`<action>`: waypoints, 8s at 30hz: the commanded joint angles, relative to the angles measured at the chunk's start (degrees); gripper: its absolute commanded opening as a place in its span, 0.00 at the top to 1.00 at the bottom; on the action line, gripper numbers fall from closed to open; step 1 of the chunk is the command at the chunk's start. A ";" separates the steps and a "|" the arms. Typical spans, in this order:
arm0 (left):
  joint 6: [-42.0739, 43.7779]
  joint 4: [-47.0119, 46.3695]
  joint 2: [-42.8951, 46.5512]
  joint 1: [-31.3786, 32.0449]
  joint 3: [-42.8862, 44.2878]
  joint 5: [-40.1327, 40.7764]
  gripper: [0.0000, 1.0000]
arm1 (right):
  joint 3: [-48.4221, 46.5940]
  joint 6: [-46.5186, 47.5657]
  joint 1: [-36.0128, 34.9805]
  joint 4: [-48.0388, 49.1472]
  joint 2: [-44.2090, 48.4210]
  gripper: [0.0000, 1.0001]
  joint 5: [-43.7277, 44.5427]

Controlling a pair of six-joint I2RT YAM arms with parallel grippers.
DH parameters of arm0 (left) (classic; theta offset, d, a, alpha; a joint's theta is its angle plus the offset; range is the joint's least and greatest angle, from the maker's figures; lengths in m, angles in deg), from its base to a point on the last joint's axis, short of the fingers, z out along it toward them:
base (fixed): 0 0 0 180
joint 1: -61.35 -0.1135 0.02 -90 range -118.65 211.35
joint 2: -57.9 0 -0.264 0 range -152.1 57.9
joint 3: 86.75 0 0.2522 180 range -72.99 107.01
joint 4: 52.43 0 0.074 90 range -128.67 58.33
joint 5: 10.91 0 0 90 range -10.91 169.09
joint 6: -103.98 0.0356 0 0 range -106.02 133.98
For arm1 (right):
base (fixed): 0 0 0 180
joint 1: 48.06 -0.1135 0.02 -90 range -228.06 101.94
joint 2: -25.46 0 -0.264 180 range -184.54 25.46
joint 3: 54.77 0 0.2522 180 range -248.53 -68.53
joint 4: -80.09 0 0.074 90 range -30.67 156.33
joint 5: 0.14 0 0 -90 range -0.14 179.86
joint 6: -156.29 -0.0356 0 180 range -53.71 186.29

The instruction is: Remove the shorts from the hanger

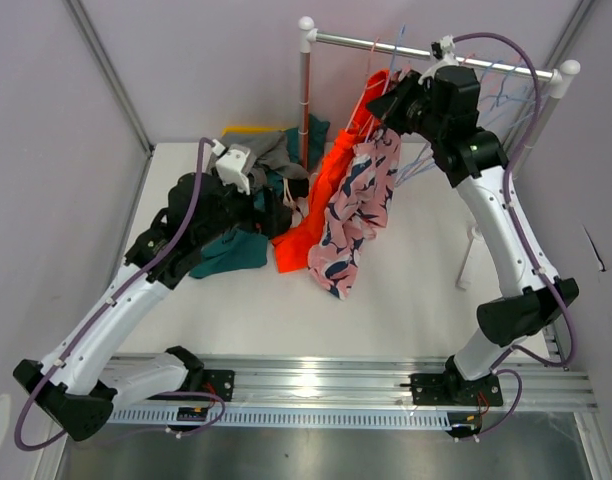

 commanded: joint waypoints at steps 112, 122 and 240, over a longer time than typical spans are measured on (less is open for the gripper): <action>0.27 5.85 -46.55 -18.86 73.48 8.80 1.00 | 22.67 -12.82 14.45 4.37 22.22 0.01 -20.73; -4.05 12.41 -61.42 -19.93 65.99 4.92 0.01 | 19.62 -12.64 12.87 9.54 25.04 0.01 -23.97; -5.47 -40.57 6.53 34.74 -34.41 13.10 1.00 | -7.74 -10.88 -0.76 10.43 5.00 1.00 -1.30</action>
